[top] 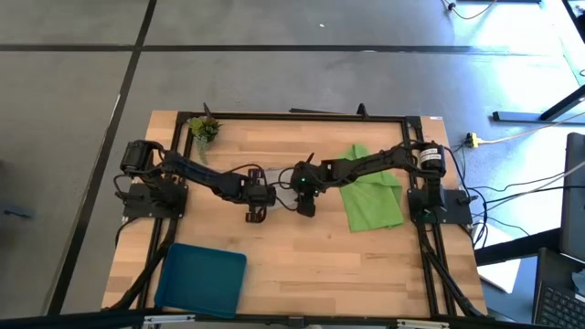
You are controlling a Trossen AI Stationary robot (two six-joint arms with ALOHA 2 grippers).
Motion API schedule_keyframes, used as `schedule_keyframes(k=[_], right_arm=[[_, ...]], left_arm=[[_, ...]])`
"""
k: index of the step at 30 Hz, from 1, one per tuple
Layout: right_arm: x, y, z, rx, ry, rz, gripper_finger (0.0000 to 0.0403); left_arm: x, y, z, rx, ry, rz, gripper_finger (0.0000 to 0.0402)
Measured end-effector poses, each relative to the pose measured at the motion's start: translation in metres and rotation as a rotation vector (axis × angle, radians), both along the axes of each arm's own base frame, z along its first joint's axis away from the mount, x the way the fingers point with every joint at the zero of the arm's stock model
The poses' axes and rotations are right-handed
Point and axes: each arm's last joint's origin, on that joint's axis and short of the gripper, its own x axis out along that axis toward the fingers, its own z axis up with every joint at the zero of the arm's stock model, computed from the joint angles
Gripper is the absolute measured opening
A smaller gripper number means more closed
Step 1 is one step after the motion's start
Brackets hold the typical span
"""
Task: Fold microfiber towels
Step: Fold the gray microfiber cloth
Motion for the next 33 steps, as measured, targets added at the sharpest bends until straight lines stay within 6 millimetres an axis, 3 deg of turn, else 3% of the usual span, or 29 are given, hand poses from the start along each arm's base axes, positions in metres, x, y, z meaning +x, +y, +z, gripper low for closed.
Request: schedule_keyframes(k=[13, 17, 22, 27, 30, 33], right_arm=[[0.001, 0.0, -0.001, -0.002, -0.012, 0.002, 0.0173], [0.001, 0.0, -0.001, -0.002, -0.014, 0.001, 0.0173], [0.001, 0.0, -0.001, -0.002, -0.014, 0.002, 0.0173], [0.001, 0.0, -0.001, -0.002, -0.014, 0.001, 0.0173], [0.001, 0.0, -0.001, -0.003, -0.014, 0.002, 0.0173], [0.001, 0.0, -0.002, 0.001, -0.015, 0.004, 0.0173]], left_arm=[[0.001, 0.002, 0.001, 0.061, -0.006, 0.041, 0.0076], [0.005, 0.003, 0.014, 0.079, 0.043, 0.1, 0.0076], [0.017, 0.0, 0.043, 0.082, 0.082, 0.098, 0.0075], [0.03, -0.008, 0.065, 0.084, 0.033, 0.078, 0.0078], [0.032, -0.014, 0.067, 0.068, 0.007, 0.059, 0.0078], [0.03, -0.016, 0.056, 0.006, -0.02, 0.04, 0.0078]])
